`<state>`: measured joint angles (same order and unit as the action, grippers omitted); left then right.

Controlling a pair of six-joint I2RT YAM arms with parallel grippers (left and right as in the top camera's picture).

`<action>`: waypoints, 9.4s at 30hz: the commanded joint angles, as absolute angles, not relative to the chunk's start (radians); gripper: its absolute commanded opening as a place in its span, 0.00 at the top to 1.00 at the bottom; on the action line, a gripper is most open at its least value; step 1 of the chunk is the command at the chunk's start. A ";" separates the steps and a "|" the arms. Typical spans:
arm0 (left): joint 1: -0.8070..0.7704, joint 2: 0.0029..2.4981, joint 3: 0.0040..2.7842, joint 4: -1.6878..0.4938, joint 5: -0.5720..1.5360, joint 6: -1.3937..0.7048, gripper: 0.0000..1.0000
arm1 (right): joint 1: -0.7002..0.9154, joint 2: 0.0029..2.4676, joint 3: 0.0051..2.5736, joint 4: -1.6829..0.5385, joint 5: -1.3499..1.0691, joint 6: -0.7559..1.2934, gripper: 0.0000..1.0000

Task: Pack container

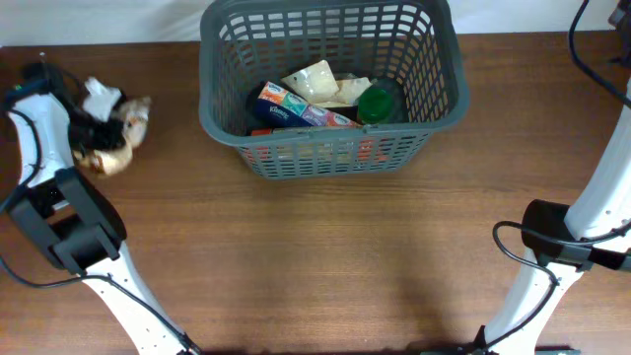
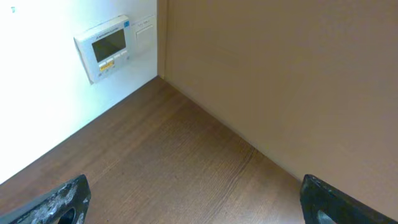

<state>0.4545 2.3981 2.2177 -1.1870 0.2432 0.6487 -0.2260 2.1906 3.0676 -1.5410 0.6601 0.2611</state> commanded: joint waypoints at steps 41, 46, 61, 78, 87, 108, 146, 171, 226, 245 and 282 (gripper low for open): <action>-0.379 2.289 2.730 -1.098 0.551 0.528 0.98 | -0.229 2.167 3.073 -1.540 0.658 0.271 0.01; -0.384 2.368 2.730 -1.124 0.552 0.528 0.85 | -0.229 2.167 3.073 -1.540 0.658 0.271 0.01; -0.346 2.254 2.734 -1.136 0.379 0.410 0.01 | -0.229 2.167 3.073 -1.540 0.658 0.271 0.01; -0.033 1.941 2.734 -1.600 -0.220 0.168 0.01 | -0.229 2.167 3.073 -1.540 0.658 0.271 0.01; -0.002 1.926 2.734 -1.615 -0.214 0.169 0.01 | -0.229 2.167 3.073 -1.540 0.658 0.271 0.01; -0.002 1.867 2.734 -1.593 -0.211 0.169 0.01 | -0.229 2.167 3.073 -1.540 0.658 0.271 0.01; 0.083 0.453 0.971 -0.818 0.033 0.036 0.01 | -0.229 2.167 3.073 -1.540 0.658 0.271 0.01; 0.081 0.085 0.408 -0.684 0.111 -0.015 0.01 | -0.229 2.167 3.073 -1.540 0.658 0.271 0.01; 0.081 0.006 0.191 -0.582 -0.072 -0.015 0.01 | -0.229 2.167 3.073 -1.540 0.658 0.271 0.01; 0.081 0.006 0.167 -0.569 -0.068 -0.015 0.01 | -0.229 2.167 3.073 -1.540 0.658 0.271 0.01; 0.081 0.006 0.167 -0.569 -0.068 -0.015 0.01 | -0.174 1.967 3.073 -1.541 0.658 0.271 0.01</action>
<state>0.0753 0.0212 0.1753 -0.5716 -0.0605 -0.0051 -0.2062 2.0892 3.0646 -1.5417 0.6598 0.2615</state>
